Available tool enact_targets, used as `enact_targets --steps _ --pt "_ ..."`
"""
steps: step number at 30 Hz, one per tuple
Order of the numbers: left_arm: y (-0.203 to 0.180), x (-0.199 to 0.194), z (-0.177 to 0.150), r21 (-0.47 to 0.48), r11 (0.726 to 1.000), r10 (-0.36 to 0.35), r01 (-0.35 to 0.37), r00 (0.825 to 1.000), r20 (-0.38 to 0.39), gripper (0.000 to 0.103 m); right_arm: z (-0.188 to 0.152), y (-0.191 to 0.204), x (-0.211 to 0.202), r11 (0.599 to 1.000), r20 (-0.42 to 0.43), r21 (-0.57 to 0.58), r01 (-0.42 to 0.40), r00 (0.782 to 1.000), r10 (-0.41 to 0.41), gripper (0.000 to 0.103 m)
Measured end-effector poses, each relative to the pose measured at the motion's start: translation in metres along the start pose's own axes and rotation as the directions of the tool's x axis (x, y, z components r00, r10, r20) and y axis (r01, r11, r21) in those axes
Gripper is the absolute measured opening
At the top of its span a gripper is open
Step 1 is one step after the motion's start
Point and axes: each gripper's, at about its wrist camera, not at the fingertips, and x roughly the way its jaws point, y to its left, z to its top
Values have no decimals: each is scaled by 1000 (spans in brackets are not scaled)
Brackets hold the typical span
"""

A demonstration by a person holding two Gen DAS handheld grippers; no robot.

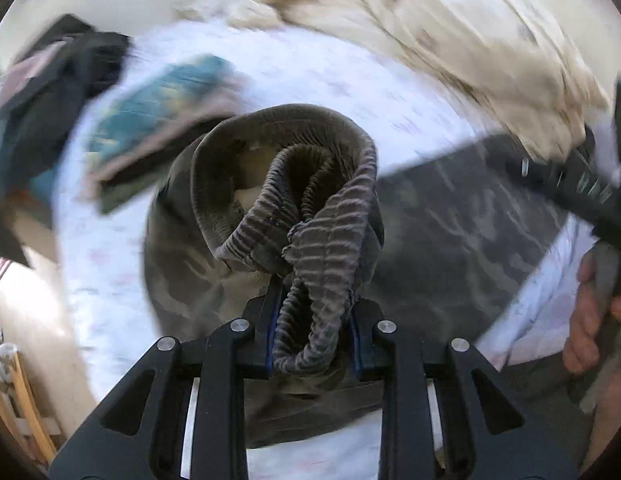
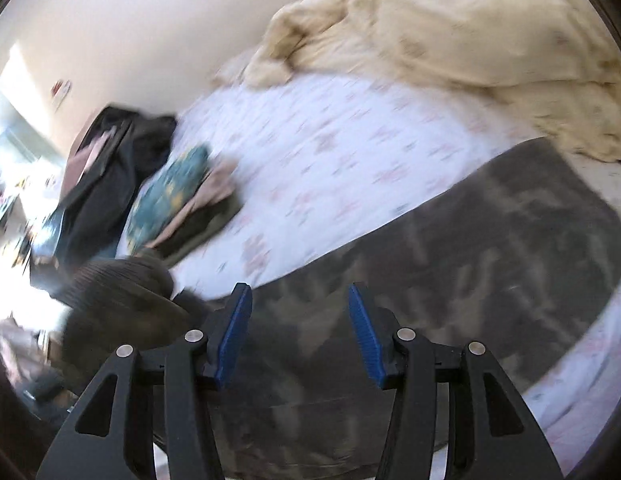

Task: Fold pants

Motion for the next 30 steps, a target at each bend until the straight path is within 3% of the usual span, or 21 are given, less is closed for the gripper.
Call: enact_targets --steps 3,5,7,9,11,12,17,18,19,22,24,26,28,30 --pt "-55 48 -11 87 996 29 -23 997 -65 24 4 -22 -12 999 30 36 24 999 -25 53" --pt "-87 86 -26 174 984 61 -32 984 -165 29 4 -35 -18 998 37 53 43 998 -45 53" --pt "-102 107 -45 230 973 77 -26 973 -218 40 4 -46 -18 996 24 57 62 998 -64 53" --pt "-107 108 -58 261 965 45 18 971 -233 64 2 -54 -17 996 4 64 69 998 -69 53" --pt "-104 92 -65 262 962 -20 75 979 -204 75 -1 -55 -14 996 -14 66 66 998 -65 53" --pt "-99 85 -66 248 962 -59 110 977 -203 75 -1 -56 -12 996 -23 60 70 997 -69 53" --pt "-38 20 -63 59 943 -317 327 938 -141 75 -4 -48 -2 998 -48 49 42 998 -39 53" --pt "-25 10 -60 40 941 -329 336 937 -117 76 -5 -47 2 998 -62 60 23 998 -20 53" --pt "-10 -1 -57 23 944 -325 328 942 -88 77 -6 -45 6 998 -77 68 8 997 -3 53" --pt "49 -18 -52 -47 978 -202 201 979 -10 86 -13 -34 22 998 -138 60 -20 990 28 53" --pt "96 -10 -55 -165 981 -104 102 995 -7 86 -19 -23 34 998 -185 42 -40 982 47 53" --pt "140 6 -63 -316 947 -67 54 997 -29 86 -28 -13 48 997 -250 36 -74 965 81 62" --pt "179 31 -77 -475 879 -74 34 995 -65 86 -41 5 66 995 -319 -1 -98 943 93 83" --pt "196 51 -85 -538 842 -85 22 992 -92 86 -52 28 83 992 -362 -88 -95 930 57 83"
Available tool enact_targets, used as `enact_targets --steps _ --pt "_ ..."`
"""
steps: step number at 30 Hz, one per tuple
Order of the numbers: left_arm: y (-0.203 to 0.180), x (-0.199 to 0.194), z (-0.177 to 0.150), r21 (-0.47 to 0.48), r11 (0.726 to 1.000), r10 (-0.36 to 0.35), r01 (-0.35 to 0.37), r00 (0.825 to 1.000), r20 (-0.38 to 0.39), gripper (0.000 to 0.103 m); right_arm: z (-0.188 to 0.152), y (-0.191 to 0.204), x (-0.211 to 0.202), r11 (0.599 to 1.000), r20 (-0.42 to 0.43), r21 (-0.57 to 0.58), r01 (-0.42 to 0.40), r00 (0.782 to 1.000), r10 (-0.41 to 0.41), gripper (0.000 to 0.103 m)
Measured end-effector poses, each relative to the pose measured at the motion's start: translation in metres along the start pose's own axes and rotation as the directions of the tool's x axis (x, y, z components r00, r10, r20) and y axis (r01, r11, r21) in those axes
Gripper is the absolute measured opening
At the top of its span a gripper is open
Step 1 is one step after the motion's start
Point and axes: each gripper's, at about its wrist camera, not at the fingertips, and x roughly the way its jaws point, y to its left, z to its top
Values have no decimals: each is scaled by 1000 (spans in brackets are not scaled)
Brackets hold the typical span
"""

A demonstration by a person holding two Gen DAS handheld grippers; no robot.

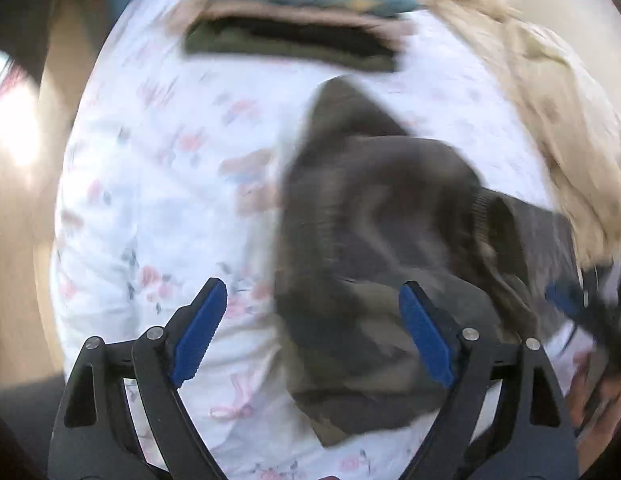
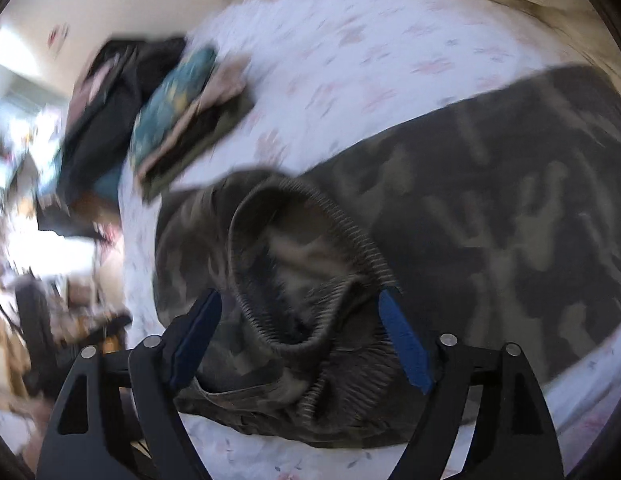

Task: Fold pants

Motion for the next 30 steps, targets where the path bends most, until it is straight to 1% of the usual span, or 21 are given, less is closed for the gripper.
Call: enact_targets --steps 2,4,6,8,9,10,11,12,13,15,17,19,20,21,22,23,24,25,27,29,30 --pt "11 14 1 -30 1000 2 -2 1000 -13 86 -2 22 20 989 -33 -116 91 995 -95 83" --pt "20 17 -1 -59 998 -20 19 1000 -10 86 -10 38 39 959 -65 -225 170 980 -189 75" --pt "28 16 -6 -66 997 -40 40 999 -7 86 -23 47 45 916 -45 -298 268 955 -294 70" --pt "30 15 -8 -58 998 -18 18 1000 -1 86 -33 45 46 908 -53 -318 273 951 -305 49" --pt "29 14 -8 -56 998 -18 18 1000 6 86 -35 45 48 905 -56 -326 274 950 -308 28" --pt "26 15 -8 -58 998 -26 27 1000 11 86 -37 49 46 890 -35 -350 292 946 -323 19" --pt "24 14 -7 -61 997 -42 43 999 16 86 -38 53 41 883 -13 -368 290 948 -317 17" --pt "23 16 -7 -61 997 -48 49 999 18 86 -36 55 33 896 -4 -357 265 959 -285 15" --pt "21 15 -6 -61 997 -52 53 998 20 86 -34 54 12 943 19 -283 175 984 -177 15" --pt "20 14 -6 -69 996 -59 61 998 30 86 -34 43 -26 988 77 -150 23 997 -12 15" --pt "20 12 -4 -82 994 -63 67 997 41 86 -39 12 -44 994 84 75 -80 994 74 15" --pt "20 14 -4 -85 994 -65 68 997 38 86 -51 -27 -31 950 1 300 -86 996 90 15" --pt "19 17 -5 -83 994 -63 65 998 23 86 -58 -39 -21 935 -55 350 -58 995 83 16" --pt "18 20 -5 -82 995 -61 62 998 9 86 -64 -47 -12 932 -108 362 -5 993 47 20" --pt "17 22 -6 -82 995 -61 60 998 -4 86 -70 -52 -5 929 -148 365 63 989 -9 30" --pt "16 24 -7 -82 995 -63 61 998 -17 86 -70 -53 -2 929 -173 359 92 984 -31 34" --pt "15 25 -8 -82 995 -66 63 998 -25 86 -68 -51 -2 934 -191 343 105 981 -41 45" --pt "15 25 -9 -81 995 -66 63 997 -28 86 -62 -47 -7 940 -188 323 108 981 -48 52" --pt "13 25 -11 -77 995 -63 60 998 -33 86 -47 -34 -18 962 -158 243 122 984 -84 52" --pt "14 25 -11 -76 995 -63 60 997 -34 86 -26 -15 -31 983 -116 134 122 987 -107 60" --pt "14 25 -11 -77 995 -61 59 998 -33 86 -14 -7 -34 988 -92 94 121 989 -112 69"
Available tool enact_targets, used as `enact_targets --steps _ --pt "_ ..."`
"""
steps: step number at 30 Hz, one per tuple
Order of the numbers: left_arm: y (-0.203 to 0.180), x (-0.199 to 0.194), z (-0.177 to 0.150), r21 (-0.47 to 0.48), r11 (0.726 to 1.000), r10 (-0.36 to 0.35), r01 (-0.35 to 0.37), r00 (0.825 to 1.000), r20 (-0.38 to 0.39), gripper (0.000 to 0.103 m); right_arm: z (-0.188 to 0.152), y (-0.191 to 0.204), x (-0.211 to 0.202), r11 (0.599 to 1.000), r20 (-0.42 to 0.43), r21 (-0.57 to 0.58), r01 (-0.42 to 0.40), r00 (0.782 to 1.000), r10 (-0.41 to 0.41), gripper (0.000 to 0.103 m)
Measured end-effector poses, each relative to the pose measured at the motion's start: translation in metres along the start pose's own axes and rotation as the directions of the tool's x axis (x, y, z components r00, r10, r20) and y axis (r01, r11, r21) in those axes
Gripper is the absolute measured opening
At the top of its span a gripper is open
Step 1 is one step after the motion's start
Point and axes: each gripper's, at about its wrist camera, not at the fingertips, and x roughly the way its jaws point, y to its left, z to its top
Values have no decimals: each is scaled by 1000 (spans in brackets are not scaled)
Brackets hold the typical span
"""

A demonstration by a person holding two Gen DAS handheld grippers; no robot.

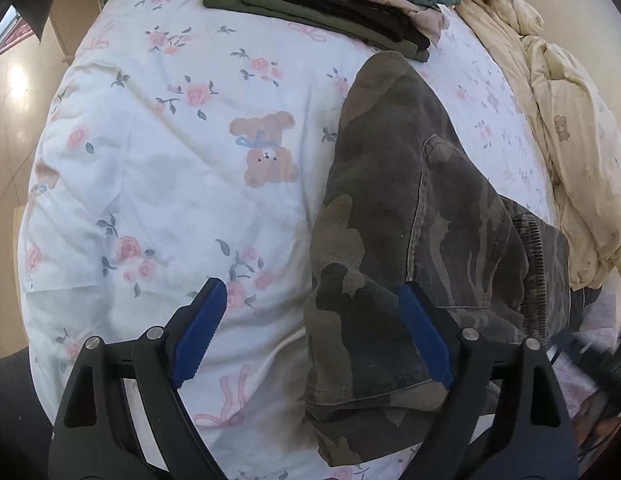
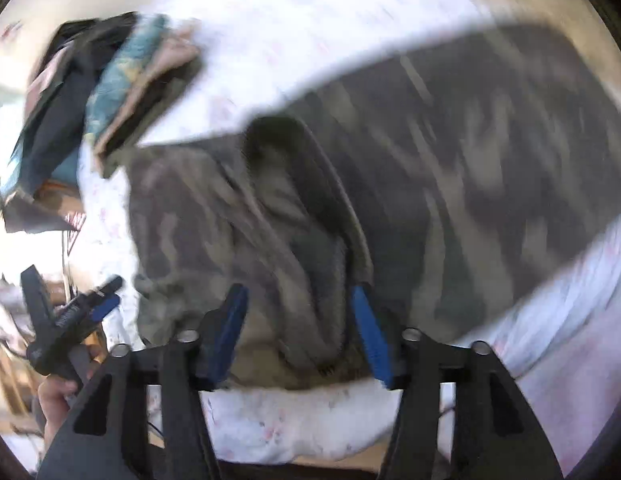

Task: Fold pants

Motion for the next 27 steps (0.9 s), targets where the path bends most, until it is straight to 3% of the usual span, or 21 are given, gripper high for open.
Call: enact_targets --steps 3,5,8,10,11,12,13,15,17,19,24,27 --pt "3 3 -1 -1 1000 14 -14 1000 -3 86 35 27 1 994 79 -108 24 997 -16 81" --pt "6 5 -2 -12 1000 19 -19 1000 -7 86 65 41 25 976 107 -195 95 991 -75 81" --pt "10 4 -3 -5 999 32 -32 999 3 86 97 34 70 975 67 -197 105 993 -93 81" --pt "13 4 -2 1 999 49 -49 999 11 86 111 32 96 985 8 -169 44 999 -43 76" --pt "15 5 -2 -1 998 57 -57 998 11 86 111 32 106 983 -14 -180 33 999 -36 64" --pt "18 6 -1 -9 998 60 -60 998 7 86 111 35 111 977 -27 -212 39 999 -46 16" --pt "21 8 0 -21 998 59 -59 998 2 86 110 38 113 968 -41 -245 46 997 -58 8" --pt "25 11 1 -41 998 58 -58 998 -3 86 111 38 100 967 -24 -254 -8 1000 2 3" --pt "27 14 2 -44 997 62 -62 998 1 86 115 32 70 967 69 -246 -69 994 89 3" --pt "26 15 2 -34 997 72 -72 997 8 86 129 7 58 979 111 -115 -169 977 181 3" --pt "23 23 3 -25 997 77 -77 997 -9 86 144 -28 94 999 111 -28 38 993 -35 4" --pt "19 23 5 -23 998 66 -66 998 -14 86 144 -36 110 998 65 -13 56 996 -55 10"
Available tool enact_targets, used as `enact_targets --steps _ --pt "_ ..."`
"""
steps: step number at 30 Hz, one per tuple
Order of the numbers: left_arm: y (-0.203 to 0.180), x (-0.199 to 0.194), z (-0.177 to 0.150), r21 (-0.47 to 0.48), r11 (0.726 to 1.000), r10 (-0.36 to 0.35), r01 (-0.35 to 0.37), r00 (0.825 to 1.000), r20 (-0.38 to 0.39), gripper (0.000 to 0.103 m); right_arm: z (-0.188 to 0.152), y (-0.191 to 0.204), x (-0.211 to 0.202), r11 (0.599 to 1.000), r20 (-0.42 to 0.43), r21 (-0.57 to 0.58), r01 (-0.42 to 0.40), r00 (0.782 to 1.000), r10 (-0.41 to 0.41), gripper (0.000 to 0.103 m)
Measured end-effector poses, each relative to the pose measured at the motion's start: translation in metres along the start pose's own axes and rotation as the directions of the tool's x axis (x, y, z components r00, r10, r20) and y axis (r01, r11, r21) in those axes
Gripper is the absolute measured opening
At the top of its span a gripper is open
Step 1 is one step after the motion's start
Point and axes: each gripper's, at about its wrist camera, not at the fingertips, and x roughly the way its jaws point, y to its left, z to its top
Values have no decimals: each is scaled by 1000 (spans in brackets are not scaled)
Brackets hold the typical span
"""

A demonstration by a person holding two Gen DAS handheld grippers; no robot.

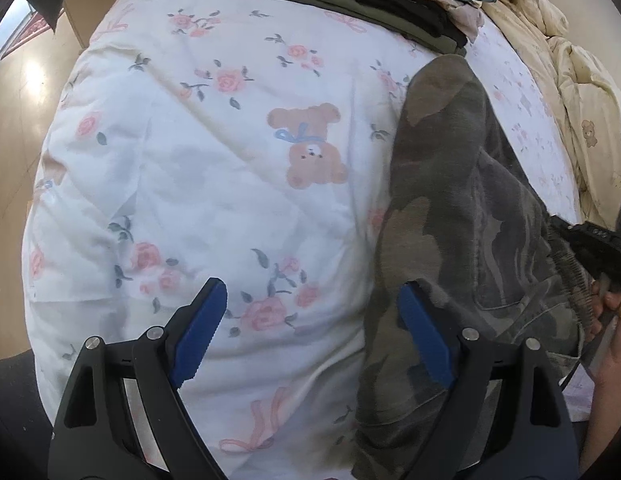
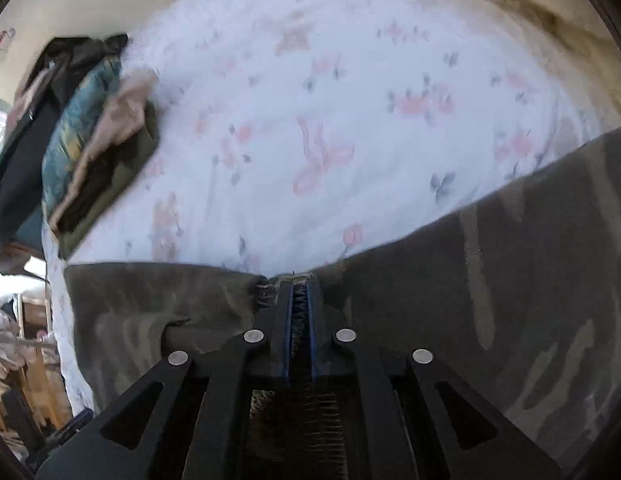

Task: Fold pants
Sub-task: 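Lay the cuff over the pants with the right tool and open it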

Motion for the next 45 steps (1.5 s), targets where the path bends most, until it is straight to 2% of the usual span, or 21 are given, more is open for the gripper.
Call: enact_targets --steps 6,9,10,12,15,18,19,20,22,23,24,26,28,30,33,36,38,39,41,43,45 --pt "-5 -6 1 15 1000 -16 16 1000 6 86 -13 19 -57 999 145 -51 8 989 0 11" --pt "-6 -6 0 10 1000 -27 27 1000 3 86 -32 36 -94 988 181 -72 -136 972 147 11" --pt "-7 -7 -1 15 999 -29 29 1000 2 86 -42 44 -101 978 152 -97 -184 968 197 11" --pt "-9 -7 -3 26 999 -29 29 1000 1 86 -56 57 -96 978 75 -135 -158 983 169 11" --pt "-7 -11 -6 31 999 -23 23 1000 0 86 -89 61 -73 982 -57 -186 -25 998 15 11" --pt "4 -18 -12 16 1000 -26 26 1000 1 86 -128 46 -56 962 -140 -255 100 980 -139 10" --pt "6 -19 -13 23 1000 -18 18 1000 1 86 -134 39 -45 962 -195 -237 135 964 -183 11" --pt "9 -19 -15 42 999 1 -1 1000 0 86 -133 37 -38 962 -222 -235 142 955 -195 10" --pt "12 -20 -14 48 999 22 -22 1000 0 86 -125 28 -38 969 -220 -198 147 957 -190 32" --pt "15 -21 -13 28 999 20 -20 1000 -1 86 -123 23 -43 978 -213 -162 129 963 -162 32" --pt "17 -22 -12 11 1000 4 -4 1000 -2 86 -119 17 -54 993 -182 -105 52 981 -70 32" --pt "15 -23 -7 -9 999 -40 40 999 0 86 -113 14 -76 997 -101 -61 -54 994 48 33" --pt "4 -20 -2 13 998 -56 56 998 -2 86 -110 13 -93 992 2 -52 -111 994 111 50" --pt "-10 -10 6 27 996 -82 83 996 -26 86 -109 9 -97 994 35 -19 -104 994 104 52" --pt "-31 11 17 16 992 -120 122 990 -75 86 -105 -3 -91 991 11 44 -124 992 123 52" --pt "-58 32 22 89 990 -97 107 990 -106 85 -103 -13 -93 983 17 96 -159 987 158 52" --pt "-68 38 24 112 987 -108 117 990 -87 80 -102 -18 -95 978 39 124 -167 986 164 52" --pt "-74 41 25 140 983 -108 120 990 -93 73 -101 -20 -95 976 44 135 -172 985 168 53" --pt "-83 51 25 197 975 -79 102 989 -122 73 -101 -18 -98 969 48 156 -192 981 187 53" --pt "-82 57 27 166 981 -73 98 986 -152 71 -99 -19 -99 963 48 164 -214 977 209 53" --pt "-85 56 28 166 979 -84 115 979 -184 59 -97 -19 -99 959 53 168 -229 973 223 54"
